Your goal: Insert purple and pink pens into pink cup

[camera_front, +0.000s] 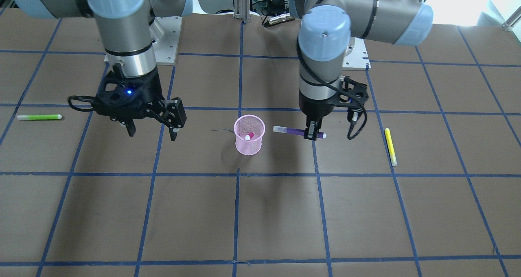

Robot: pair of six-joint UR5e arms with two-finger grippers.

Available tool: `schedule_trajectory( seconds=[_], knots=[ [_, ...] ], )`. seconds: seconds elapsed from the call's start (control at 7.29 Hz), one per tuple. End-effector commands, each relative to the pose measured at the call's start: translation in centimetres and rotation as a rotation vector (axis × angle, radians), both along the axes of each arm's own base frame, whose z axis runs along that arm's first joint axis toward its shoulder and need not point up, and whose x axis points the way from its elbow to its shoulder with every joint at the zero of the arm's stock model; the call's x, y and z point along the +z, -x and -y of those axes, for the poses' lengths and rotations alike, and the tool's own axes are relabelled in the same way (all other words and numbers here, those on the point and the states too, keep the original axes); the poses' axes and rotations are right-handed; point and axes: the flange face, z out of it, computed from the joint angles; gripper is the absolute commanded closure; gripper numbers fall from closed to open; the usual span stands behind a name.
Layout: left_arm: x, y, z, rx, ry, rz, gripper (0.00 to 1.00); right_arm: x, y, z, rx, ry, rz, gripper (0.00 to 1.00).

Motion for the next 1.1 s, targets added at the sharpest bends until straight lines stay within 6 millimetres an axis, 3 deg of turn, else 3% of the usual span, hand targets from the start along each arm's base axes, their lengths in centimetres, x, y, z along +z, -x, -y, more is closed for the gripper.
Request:
schedule_trajectory(
  seconds=[0.0,0.14,0.55,0.96],
  knots=[
    [-1.7,6.2,-3.4,-0.025,0.014,0.1,1.0,9.4,1.3,-0.1,0.091,-0.135,-0.031,0.0],
    [-3.2,7.1,-4.4,-0.019,-0.007,0.157,1.0,9.8,1.8,-0.3,0.101,-0.134,-0.058,0.0],
    [-5.4,10.3,-6.7,0.016,-0.019,0.216,1.0,7.7,3.9,-1.0,0.185,-0.271,-0.076,0.0],
    [-7.9,10.6,-6.8,0.025,-0.06,0.288,1.0,8.0,3.8,-0.3,0.196,-0.205,-0.058,0.0]
  ],
)
